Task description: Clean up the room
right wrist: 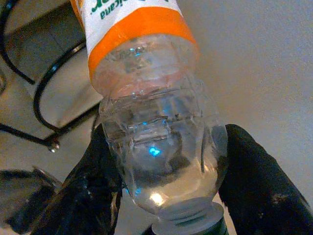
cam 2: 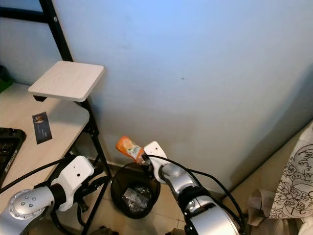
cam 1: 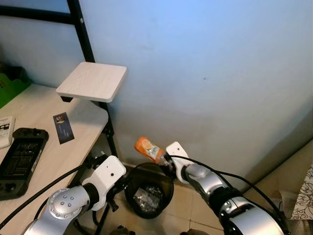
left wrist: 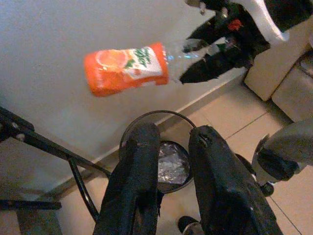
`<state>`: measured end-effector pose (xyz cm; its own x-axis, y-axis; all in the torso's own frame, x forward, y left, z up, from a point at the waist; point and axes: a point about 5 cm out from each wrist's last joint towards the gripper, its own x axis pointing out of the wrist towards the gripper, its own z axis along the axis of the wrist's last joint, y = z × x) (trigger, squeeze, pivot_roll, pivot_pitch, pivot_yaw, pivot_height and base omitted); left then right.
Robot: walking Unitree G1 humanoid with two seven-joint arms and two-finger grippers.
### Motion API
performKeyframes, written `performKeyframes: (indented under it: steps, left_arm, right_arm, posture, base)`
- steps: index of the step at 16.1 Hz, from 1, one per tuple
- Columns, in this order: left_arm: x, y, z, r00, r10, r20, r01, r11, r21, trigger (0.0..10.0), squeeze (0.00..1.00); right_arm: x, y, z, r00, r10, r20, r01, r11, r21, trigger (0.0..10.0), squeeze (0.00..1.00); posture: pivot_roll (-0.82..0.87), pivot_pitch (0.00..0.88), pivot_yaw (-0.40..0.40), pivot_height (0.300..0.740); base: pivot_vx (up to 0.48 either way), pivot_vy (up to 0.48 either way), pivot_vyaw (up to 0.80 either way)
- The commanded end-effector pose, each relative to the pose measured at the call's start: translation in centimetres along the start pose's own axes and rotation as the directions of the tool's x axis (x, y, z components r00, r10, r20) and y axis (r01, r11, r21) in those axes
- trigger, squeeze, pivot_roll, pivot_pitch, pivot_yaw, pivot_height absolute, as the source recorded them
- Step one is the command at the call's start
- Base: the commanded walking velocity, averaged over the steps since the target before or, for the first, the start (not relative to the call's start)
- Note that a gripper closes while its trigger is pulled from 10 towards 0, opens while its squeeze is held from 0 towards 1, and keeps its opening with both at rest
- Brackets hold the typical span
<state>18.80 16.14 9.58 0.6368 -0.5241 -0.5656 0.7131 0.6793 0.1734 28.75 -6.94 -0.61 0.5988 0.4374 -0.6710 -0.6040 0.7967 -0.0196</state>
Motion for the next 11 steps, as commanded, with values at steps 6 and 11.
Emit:
performKeyframes:
  steps: [6, 11]
  left_arm:
    - [-0.3, 0.3, 0.3, 1.000, 0.017, 0.008, -0.017, 1.000, 0.010, 10.0, 0.00]
    - [-0.2, 0.5, 0.4, 1.000, 0.023, 0.013, -0.023, 1.000, 0.009, 10.0, 0.00]
  right_arm:
    - [0.3, 0.7, 0.6, 0.999, 0.028, 0.021, -0.029, 0.998, 0.057, 10.0, 1.00]
    - [0.2, 1.9, -1.0, 0.988, 0.154, -0.008, -0.152, 0.983, 0.098, 10.0, 1.00]
  posture:
    - [0.05, 0.113, -0.003, 0.740]
    - [0.05, 0.098, -0.005, 0.740]
  base:
    - [0.000, 0.000, 0.00]
    - [0.000, 0.000, 0.00]
